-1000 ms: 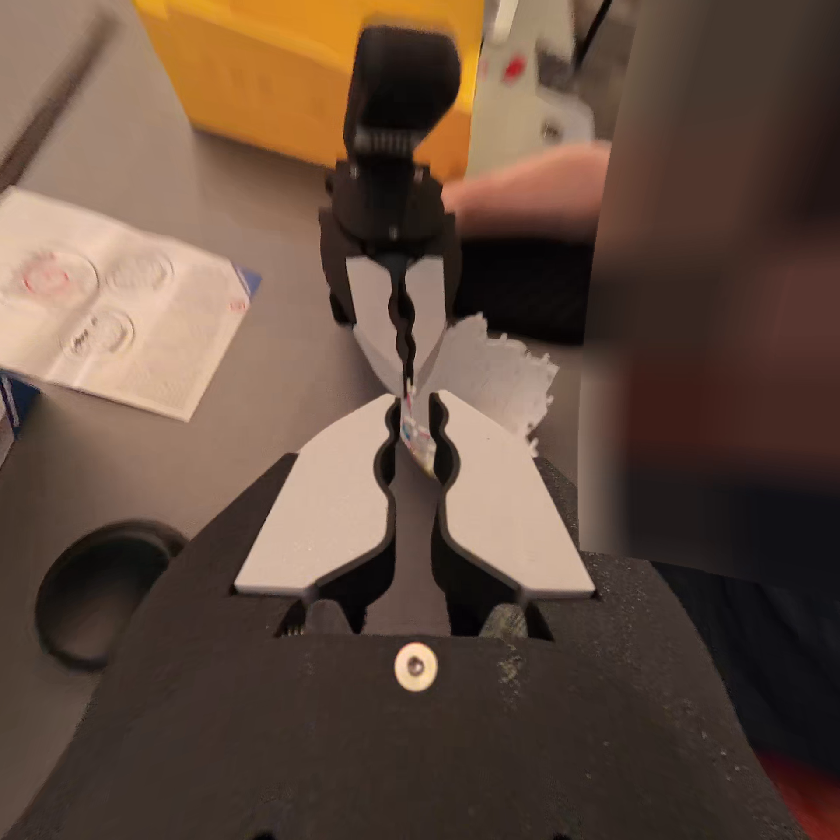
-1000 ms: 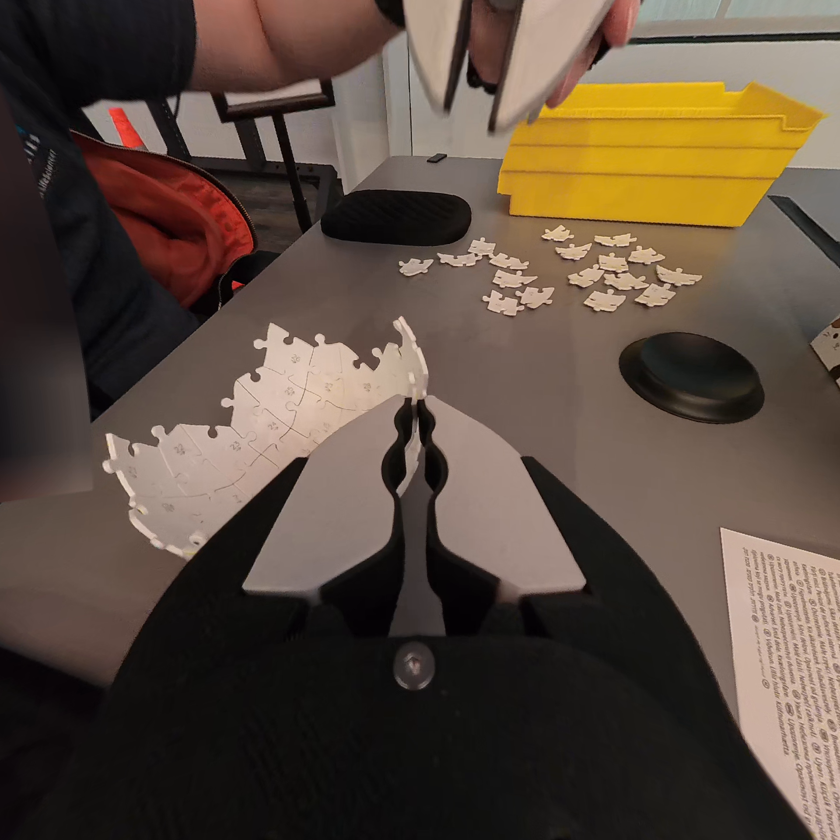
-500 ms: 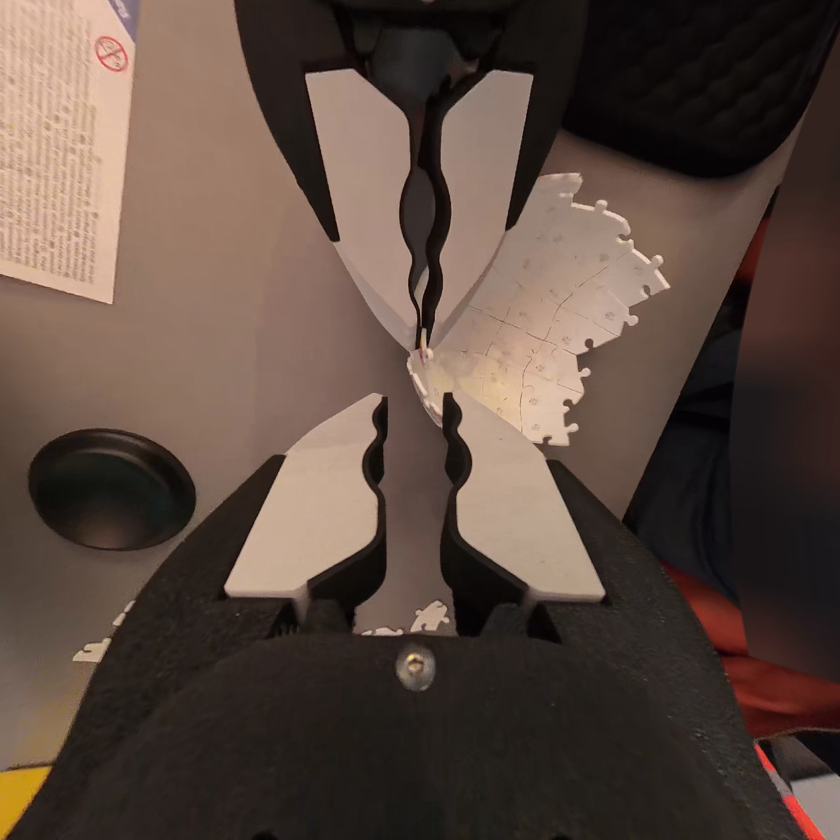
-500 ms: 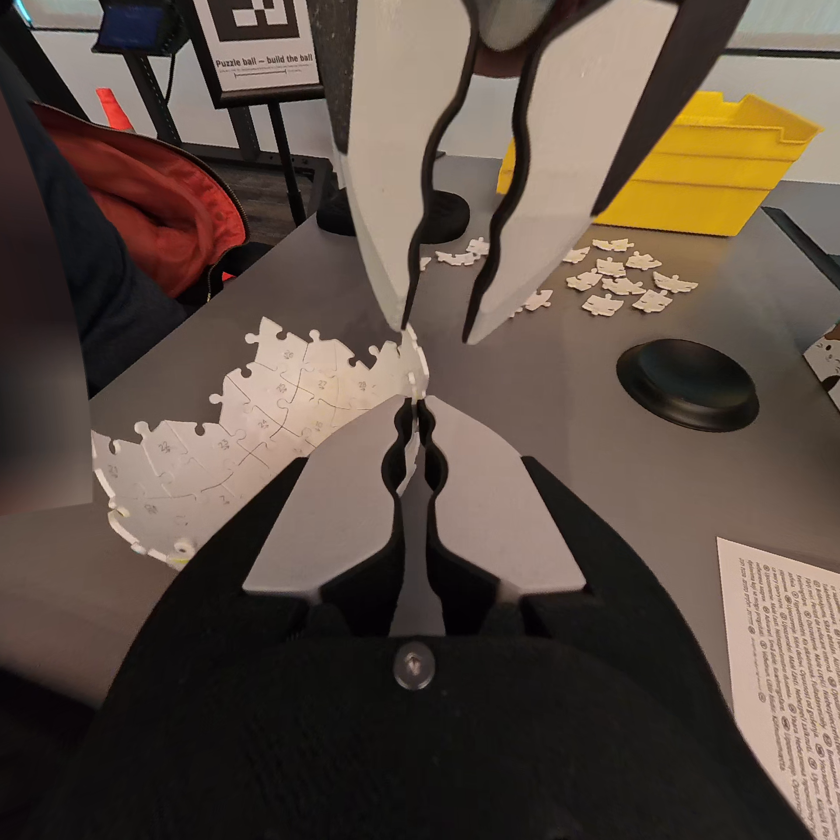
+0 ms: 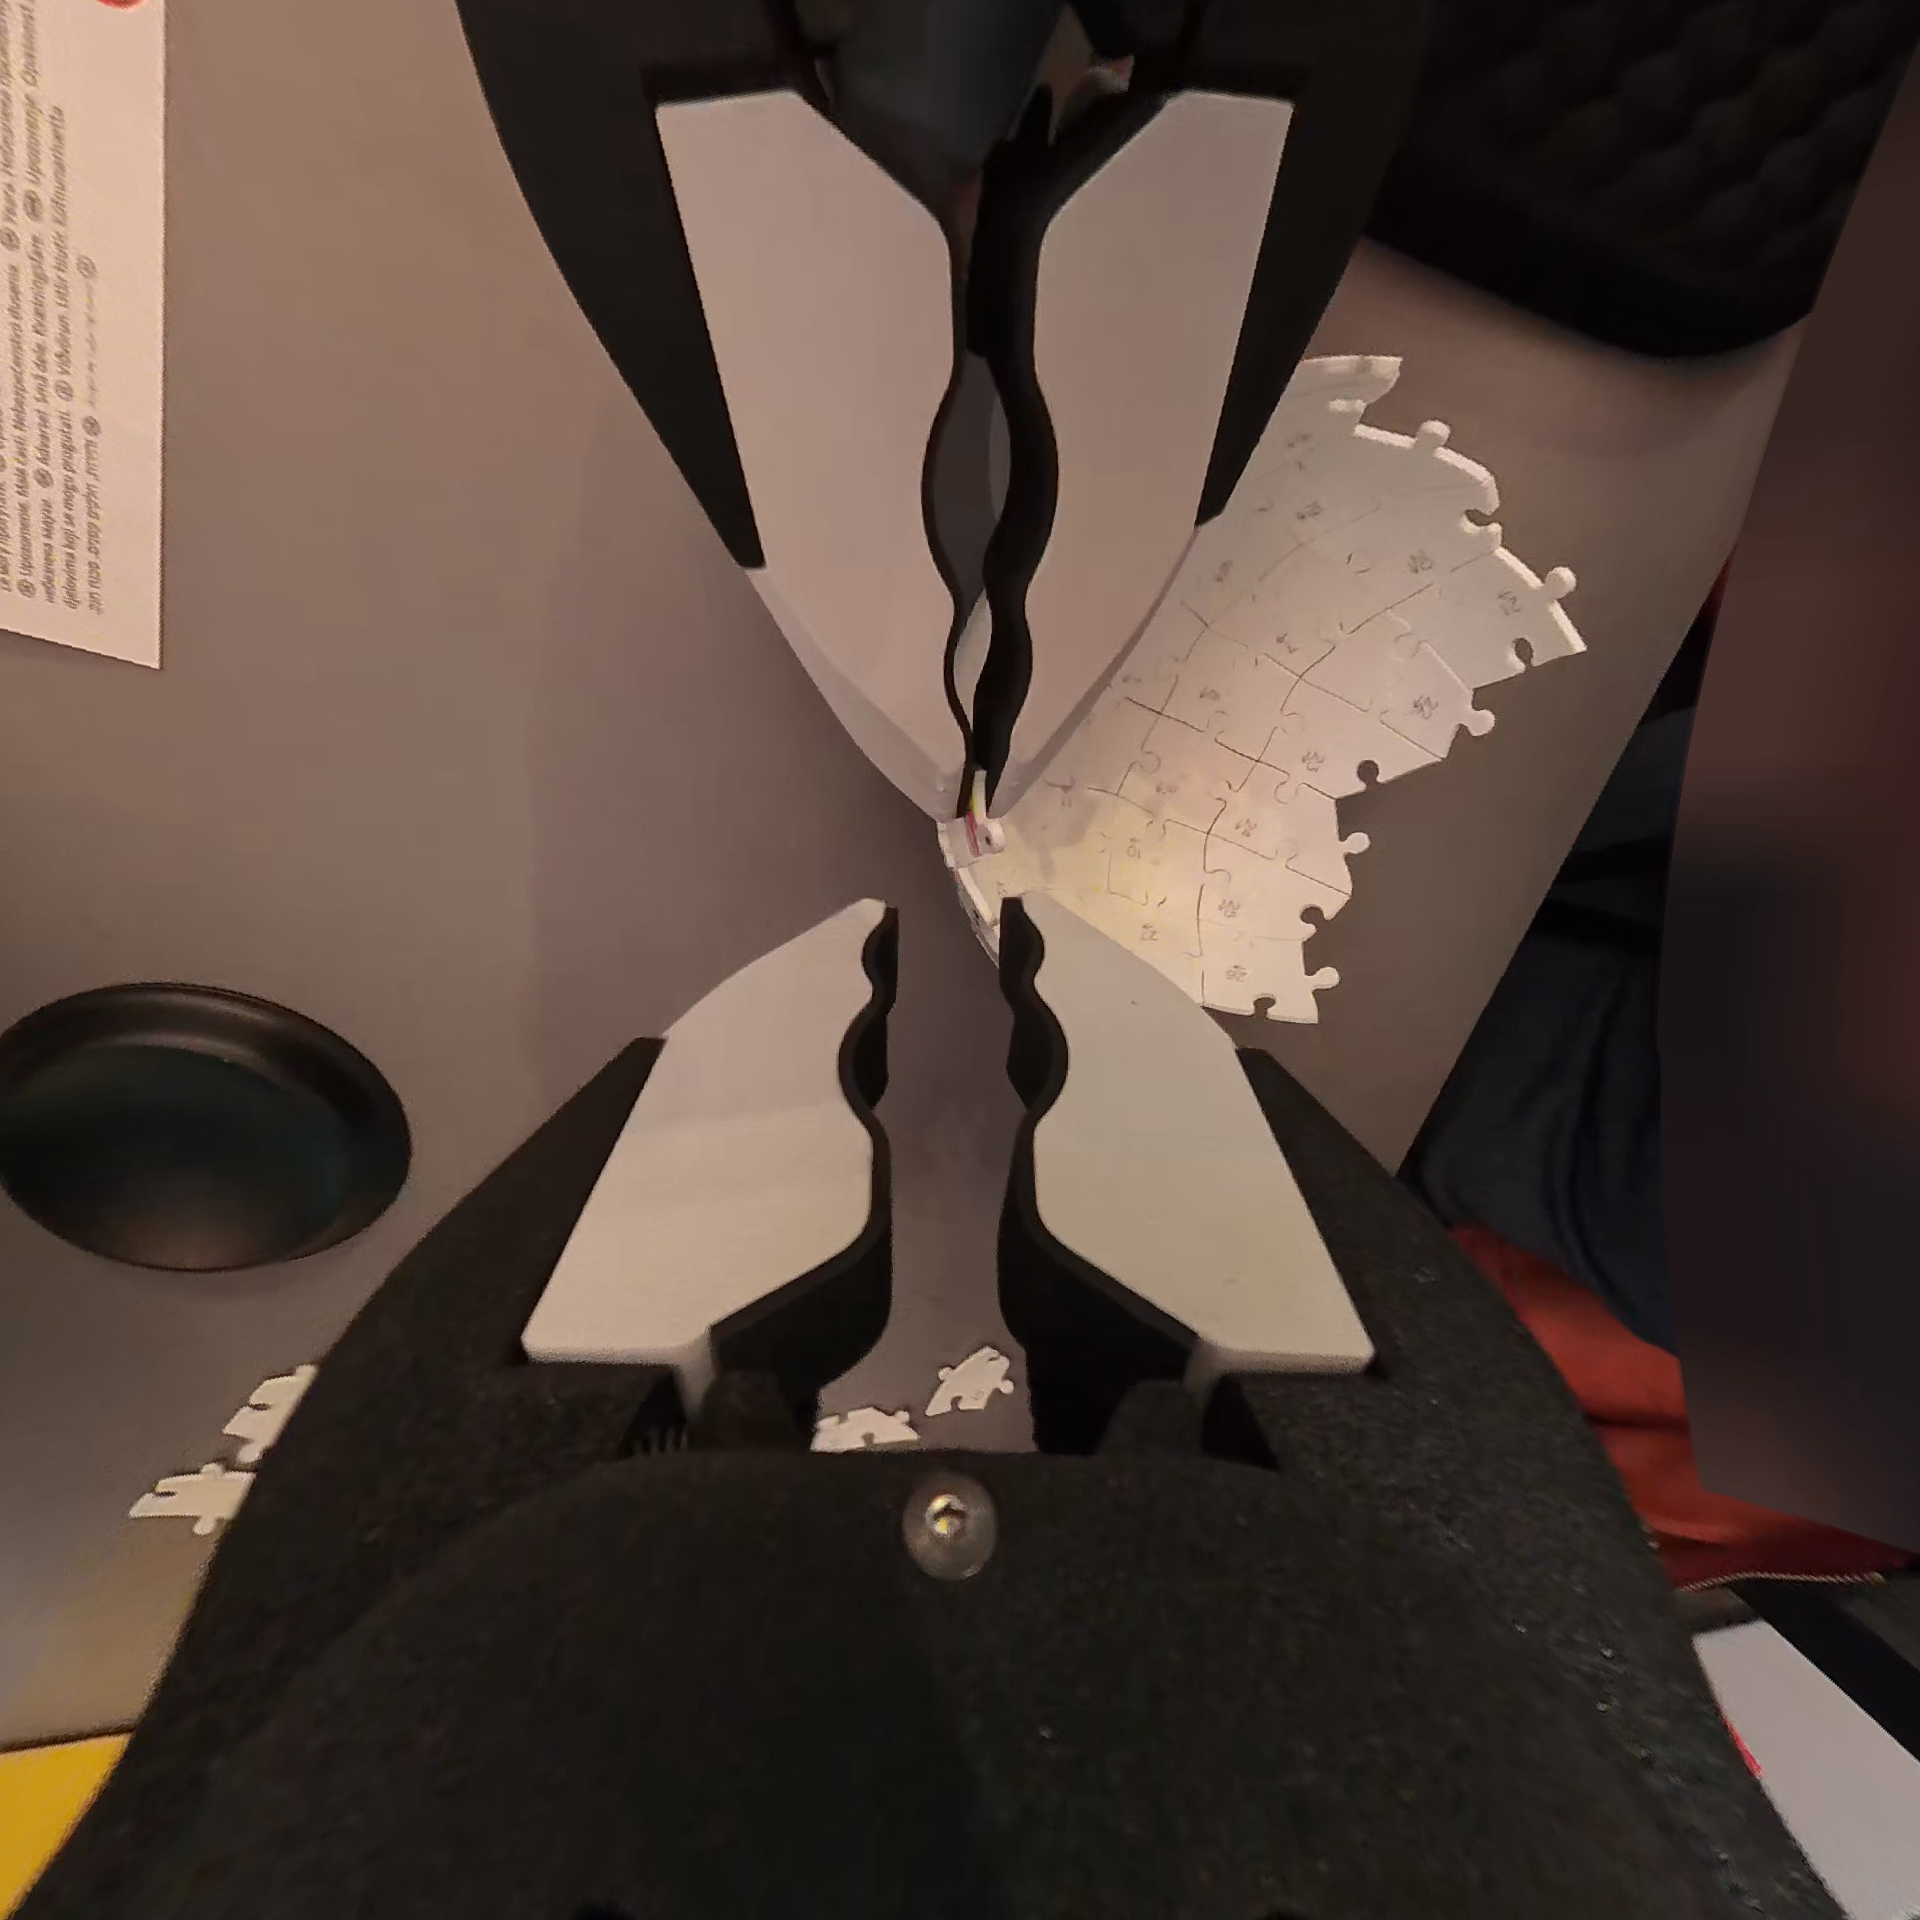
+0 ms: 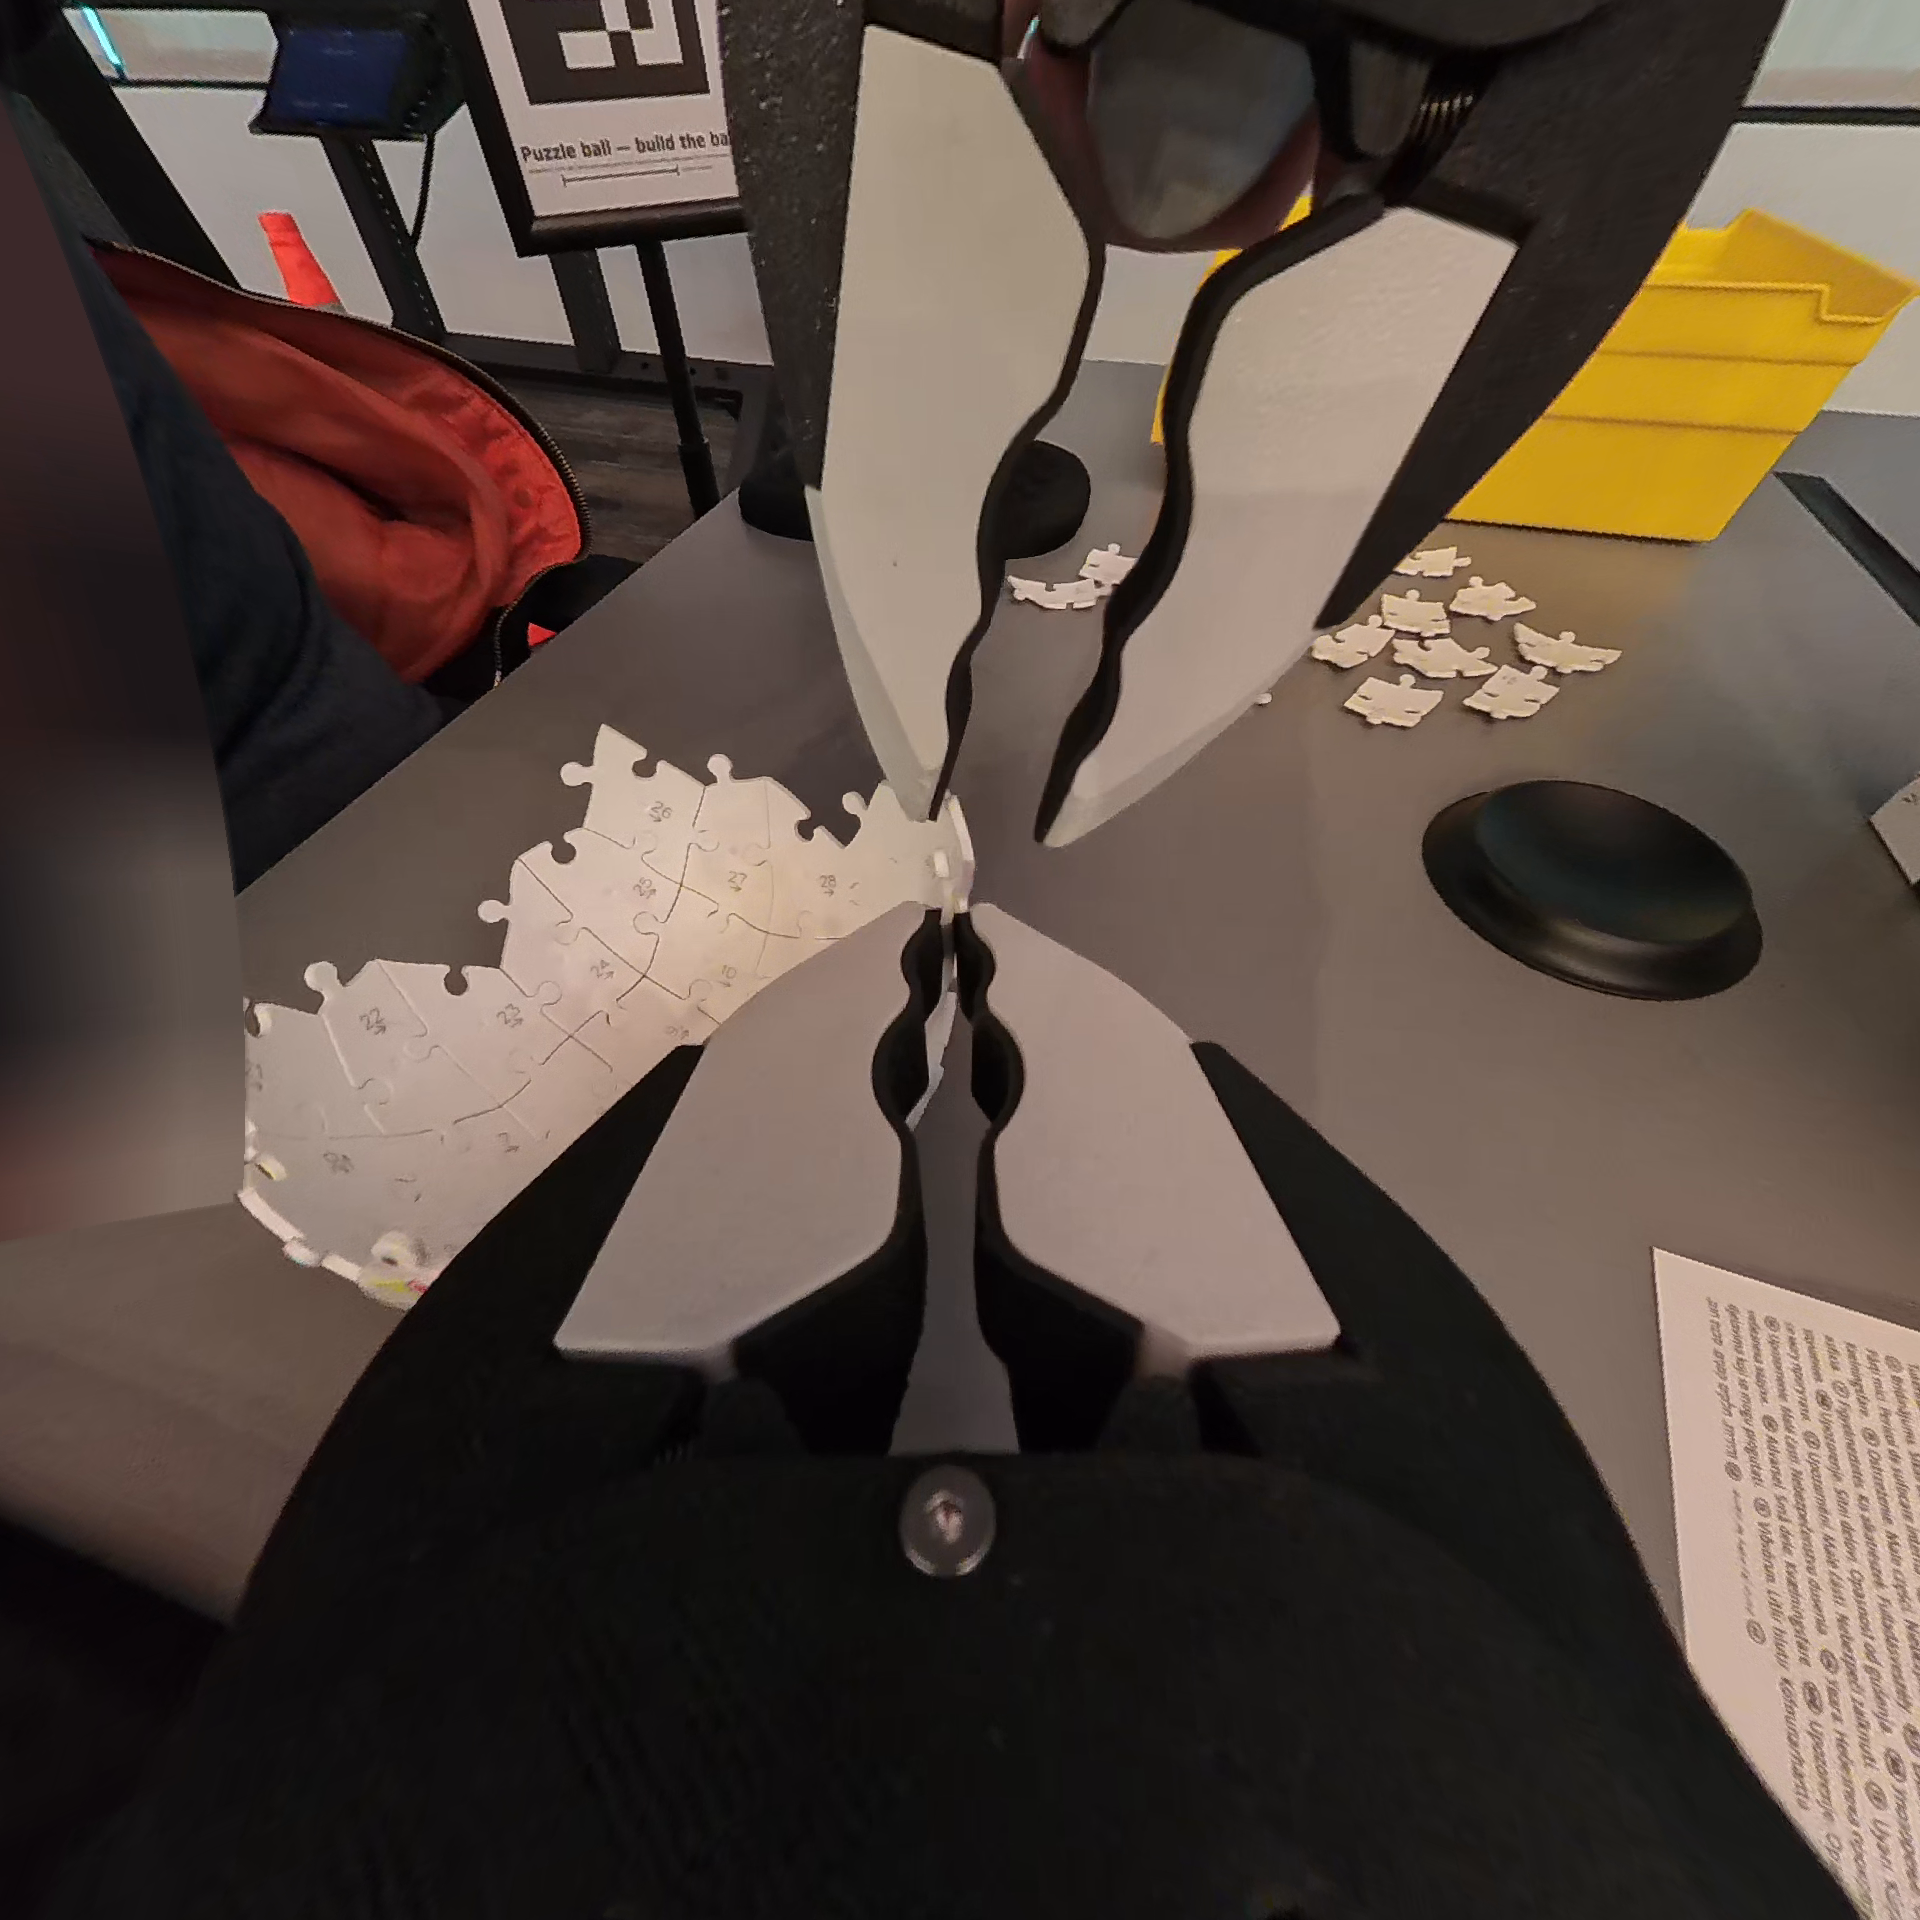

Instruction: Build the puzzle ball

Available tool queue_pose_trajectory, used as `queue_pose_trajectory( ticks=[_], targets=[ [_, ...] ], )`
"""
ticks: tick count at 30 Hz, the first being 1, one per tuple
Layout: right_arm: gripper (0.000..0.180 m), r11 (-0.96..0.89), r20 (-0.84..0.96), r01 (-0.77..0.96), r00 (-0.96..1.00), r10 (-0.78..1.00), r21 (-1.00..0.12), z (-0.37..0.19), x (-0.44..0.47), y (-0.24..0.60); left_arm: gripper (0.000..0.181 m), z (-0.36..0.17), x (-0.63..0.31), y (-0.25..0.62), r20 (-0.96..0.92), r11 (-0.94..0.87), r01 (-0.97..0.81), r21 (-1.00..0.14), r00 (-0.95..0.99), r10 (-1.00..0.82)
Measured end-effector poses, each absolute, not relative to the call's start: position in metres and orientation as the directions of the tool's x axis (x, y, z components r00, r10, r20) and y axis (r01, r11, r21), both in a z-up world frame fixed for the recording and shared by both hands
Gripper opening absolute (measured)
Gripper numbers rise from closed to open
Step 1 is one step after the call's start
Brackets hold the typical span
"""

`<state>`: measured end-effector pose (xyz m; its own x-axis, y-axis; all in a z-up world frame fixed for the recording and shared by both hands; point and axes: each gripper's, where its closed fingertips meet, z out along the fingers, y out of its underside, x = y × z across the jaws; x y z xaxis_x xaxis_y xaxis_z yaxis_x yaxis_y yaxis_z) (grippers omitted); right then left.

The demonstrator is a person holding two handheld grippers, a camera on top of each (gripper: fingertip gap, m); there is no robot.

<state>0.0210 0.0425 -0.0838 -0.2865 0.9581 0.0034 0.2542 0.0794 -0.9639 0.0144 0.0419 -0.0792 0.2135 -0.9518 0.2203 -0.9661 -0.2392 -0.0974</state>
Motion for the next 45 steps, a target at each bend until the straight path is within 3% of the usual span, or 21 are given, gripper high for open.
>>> queue_pose_trajectory(
  ticks=[7,34,45],
  targets=[
    [0.003,0.055,-0.018,0.256,-0.272,0.962,-0.965,-0.083,0.02,0.044,0.006,-0.079,0.017,0.042,0.221,-0.23,-0.968,-0.096,0.204,-0.954],
    [0.003,-0.04,-0.112,0.289,-0.237,0.965,-0.957,-0.085,0.029,0.053,0.015,-0.086,0.015,0.048,0.221,-0.215,-0.975,-0.06,0.197,-0.955],
    [0.003,-0.053,-0.127,0.293,-0.242,0.962,-0.955,-0.085,0.029,0.053,0.003,-0.091,0.017,0.049,0.21,-0.182,-0.981,-0.06,0.166,-0.964]
  ],
)
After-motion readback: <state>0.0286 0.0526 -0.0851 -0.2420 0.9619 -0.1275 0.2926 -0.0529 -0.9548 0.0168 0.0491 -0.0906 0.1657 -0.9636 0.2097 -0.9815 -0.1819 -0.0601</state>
